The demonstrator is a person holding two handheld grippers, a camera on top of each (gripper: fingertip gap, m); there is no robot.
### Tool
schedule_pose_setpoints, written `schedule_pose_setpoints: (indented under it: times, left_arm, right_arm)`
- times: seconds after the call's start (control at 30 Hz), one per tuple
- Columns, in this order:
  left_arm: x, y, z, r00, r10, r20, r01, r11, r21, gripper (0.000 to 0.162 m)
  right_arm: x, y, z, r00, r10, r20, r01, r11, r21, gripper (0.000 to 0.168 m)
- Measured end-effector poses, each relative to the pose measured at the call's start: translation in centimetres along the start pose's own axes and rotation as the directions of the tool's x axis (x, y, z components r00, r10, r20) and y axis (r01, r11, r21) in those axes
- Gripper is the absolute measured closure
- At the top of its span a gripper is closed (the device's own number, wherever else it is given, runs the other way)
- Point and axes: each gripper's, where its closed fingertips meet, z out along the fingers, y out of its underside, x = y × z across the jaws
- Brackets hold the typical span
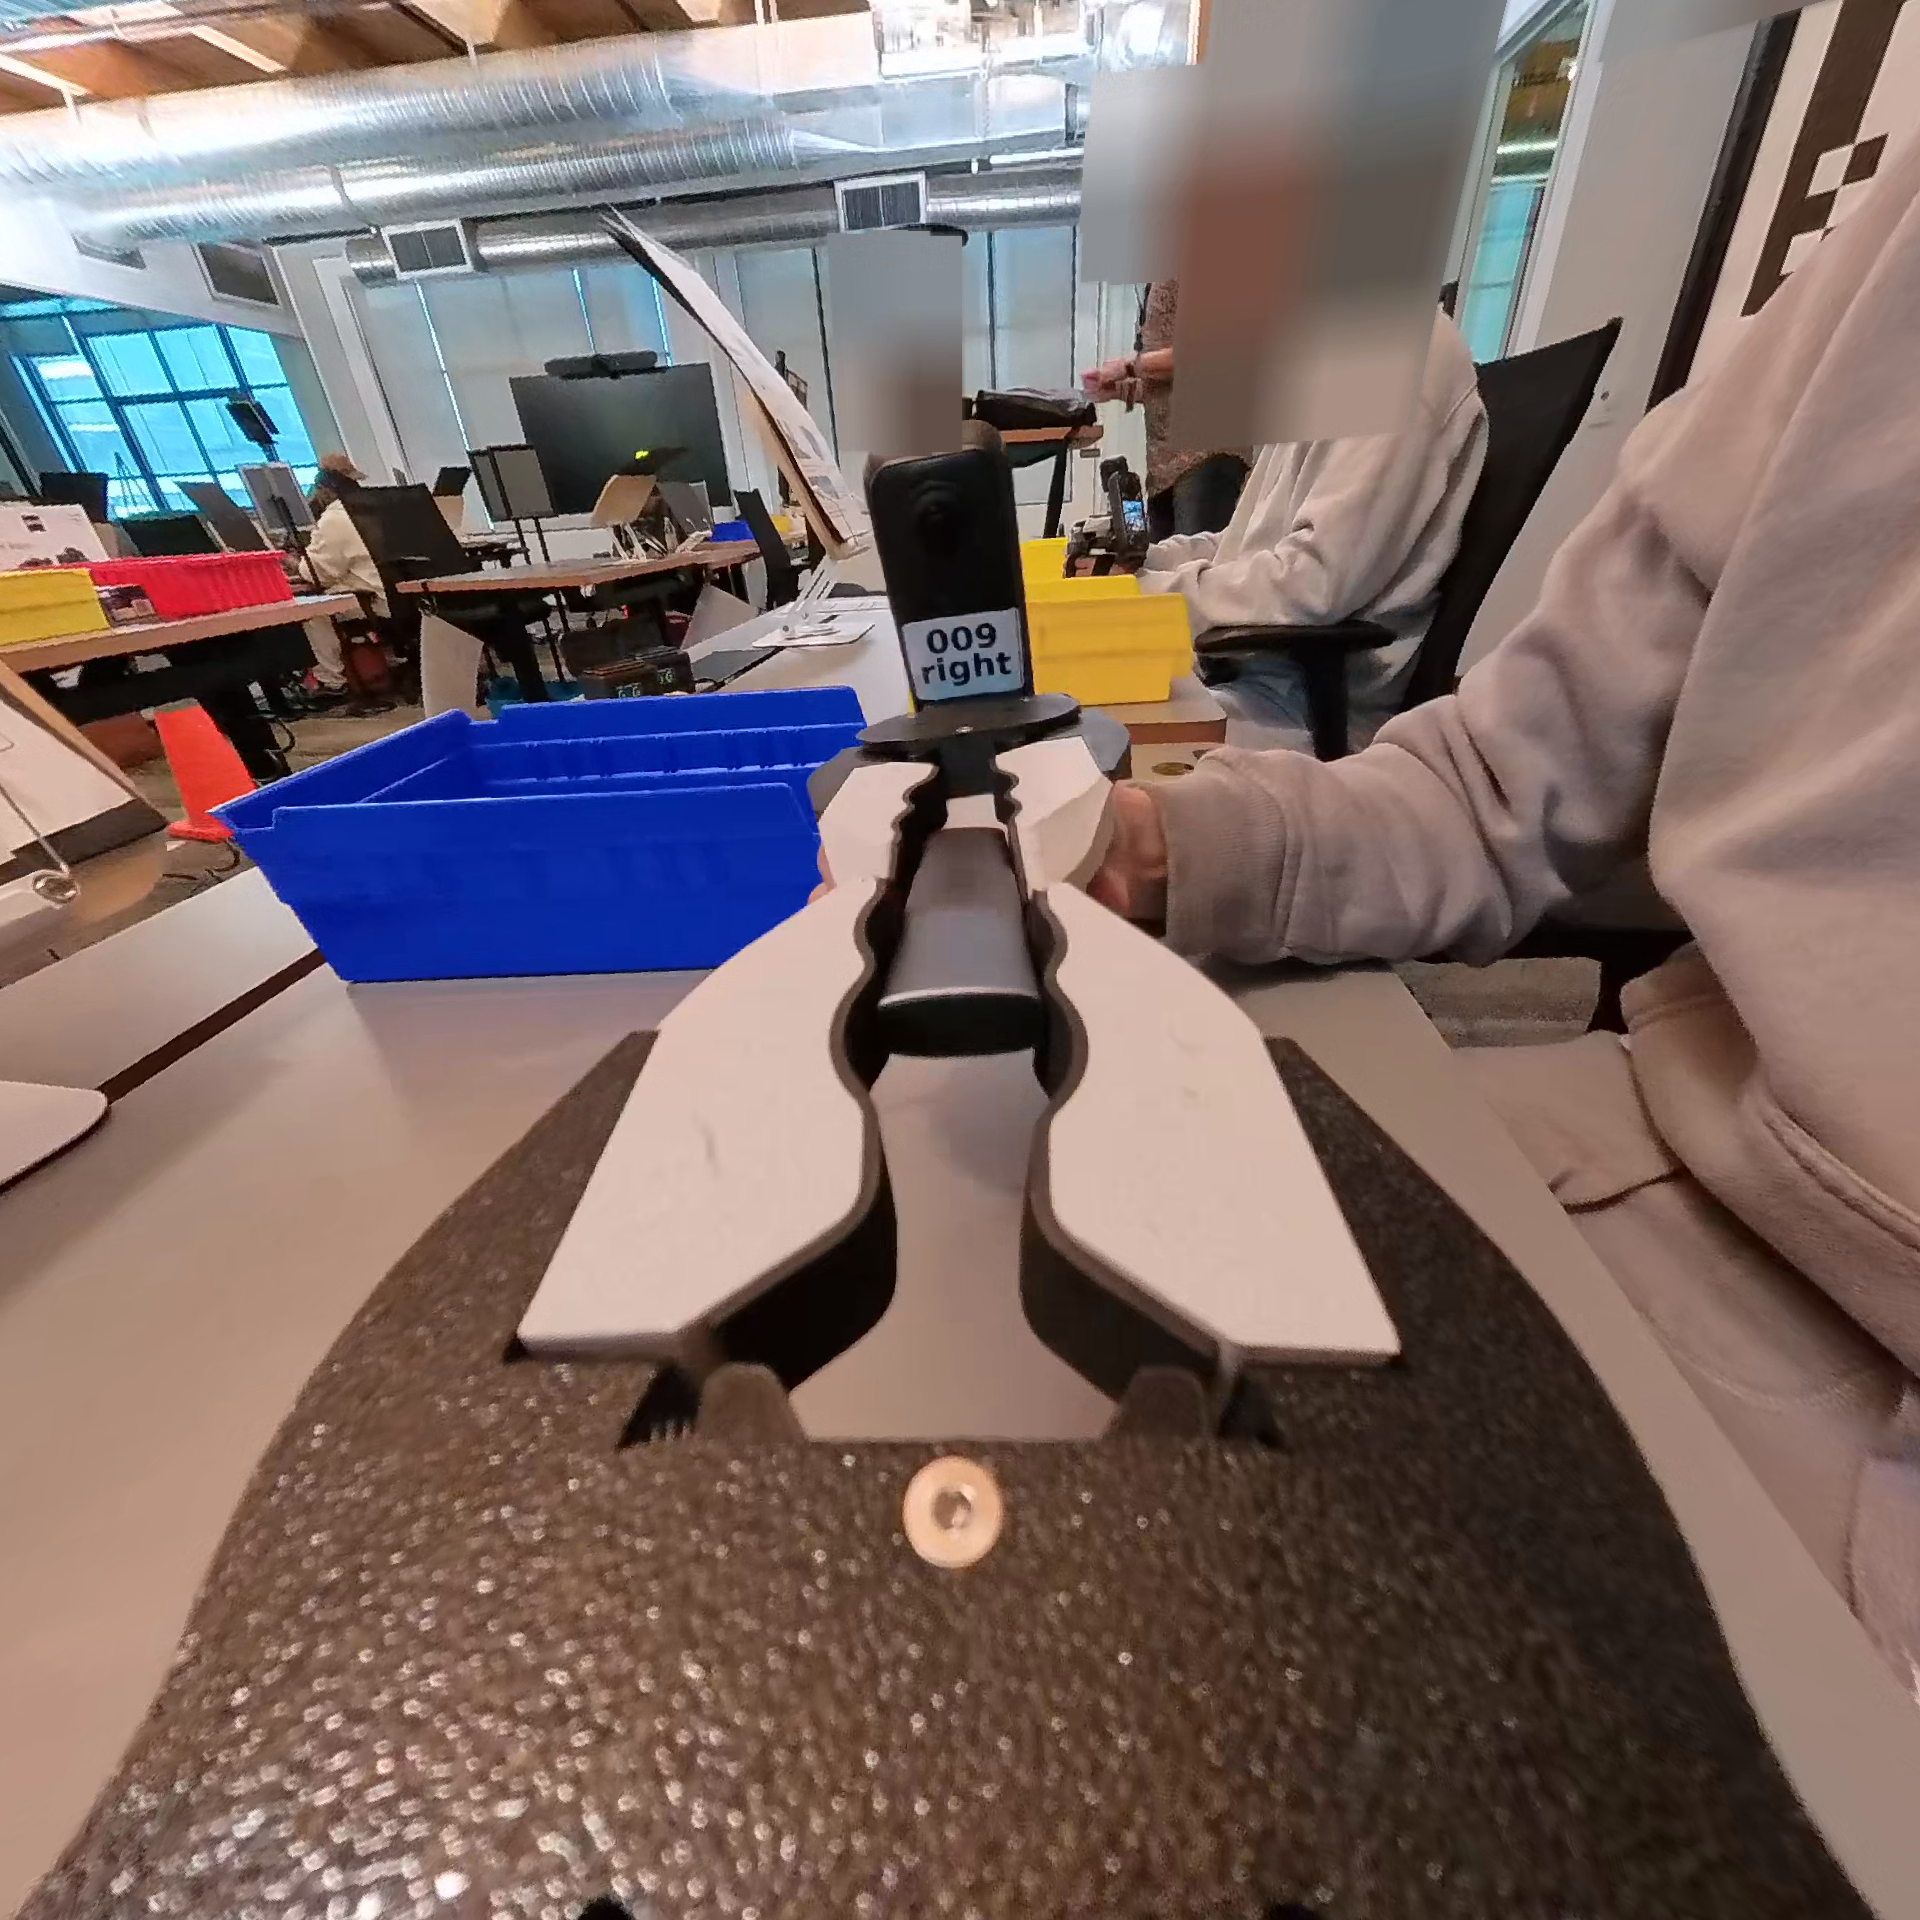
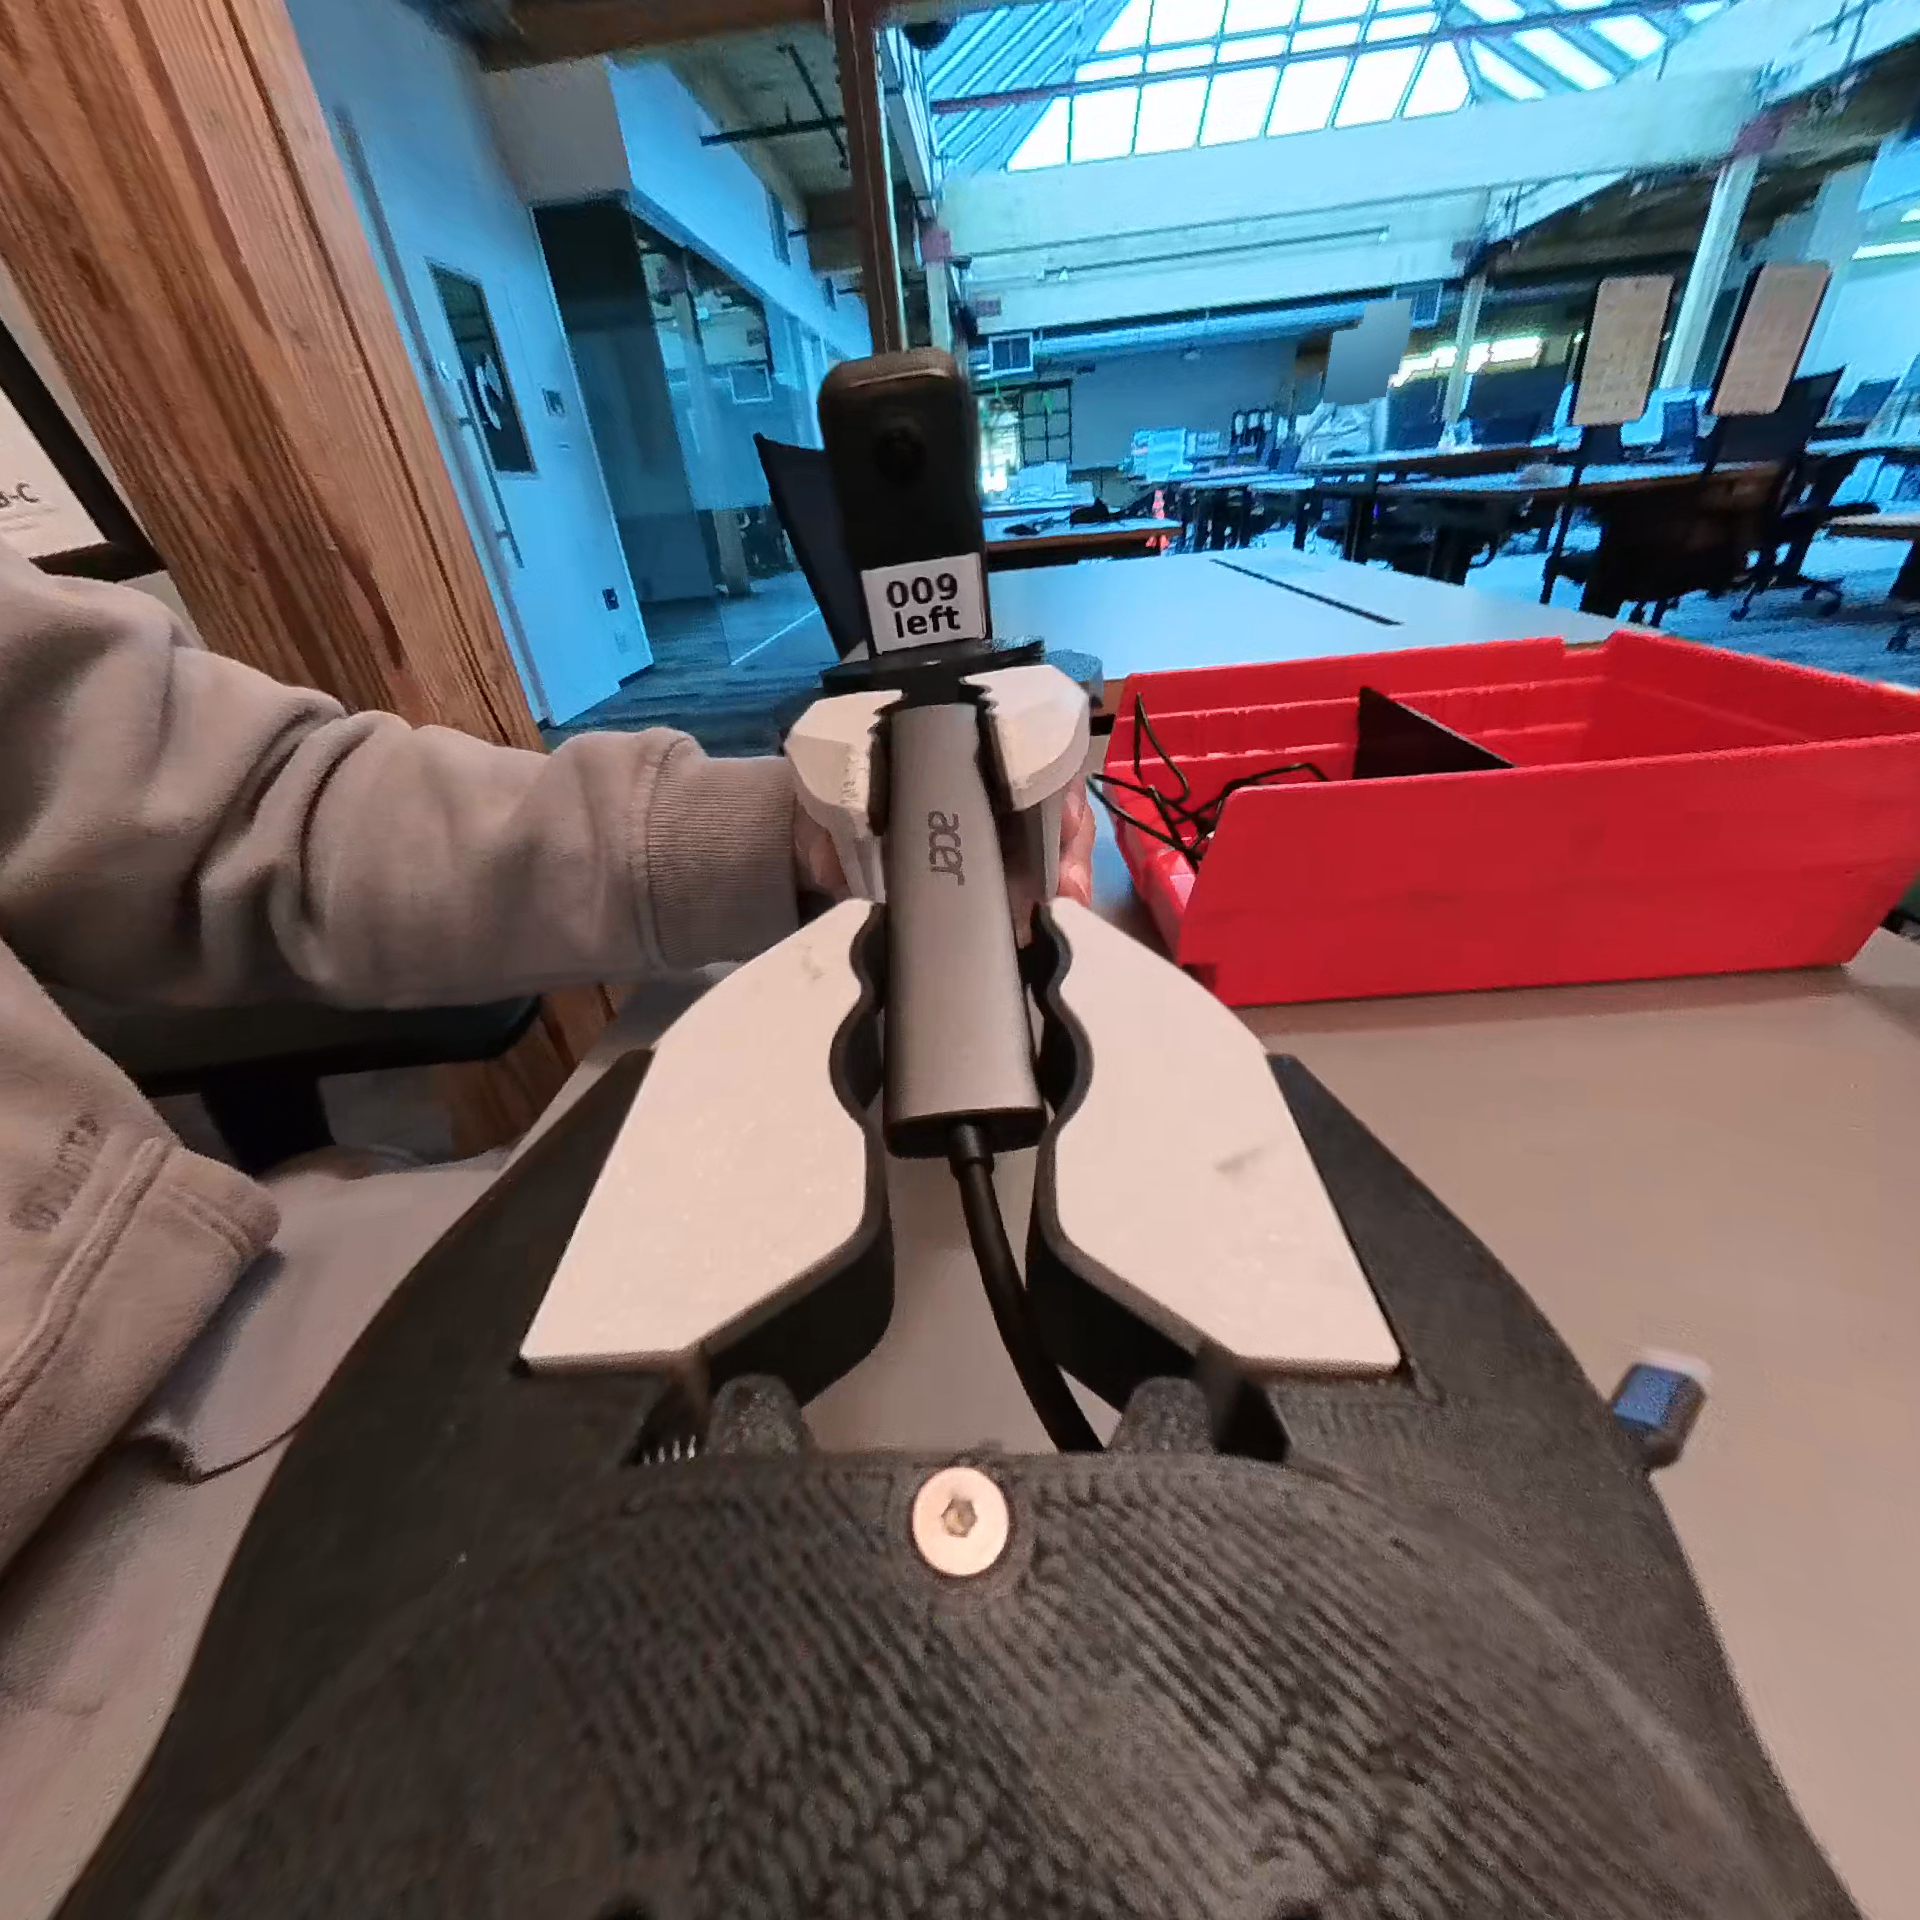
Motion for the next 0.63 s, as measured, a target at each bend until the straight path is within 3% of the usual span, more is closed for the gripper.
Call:
schedule_pose_setpoints:
  times: [0.23,0.33,0.37,0.43,0.57,0.63]
  left_arm:
    - [-0.3,0.5,-0.1,0.999,-0.035,-0.003,0.035,0.999,0.016,0.138]
    - [-0.8,0.5,0.0,0.993,-0.116,0.015,0.116,0.993,0.014,0.135]
    - [-1.1,0.6,0.0,0.99,-0.134,0.051,0.134,0.991,-0.004,0.13]
    - [-1.6,0.2,-0.6,0.987,-0.096,0.132,0.104,0.993,-0.051,0.104]
    - [-3.7,-2.3,-4.6,0.928,0.069,0.365,0.001,0.982,-0.186,0.112]
    - [-6.3,-2.5,-8.5,0.841,0.12,0.528,0.067,0.945,-0.32,0.117]
  right_arm:
    - [0.1,0.4,0.1,1.0,0.027,0.0,-0.027,0.999,0.047,0.143]
    - [0.4,0.0,-0.1,0.999,0.017,-0.037,-0.014,0.998,0.068,0.143]
    - [0.6,-0.2,-0.3,0.998,-0.005,-0.057,0.01,0.997,0.079,0.143]
    - [1.5,-1.1,-1.2,0.992,-0.012,-0.126,0.029,0.99,0.135,0.143]
    - [4.7,-1.5,-3.8,0.939,-0.062,-0.339,0.122,0.98,0.158,0.144]
    - [6.2,-1.1,-4.8,0.897,-0.088,-0.434,0.157,0.98,0.125,0.144]
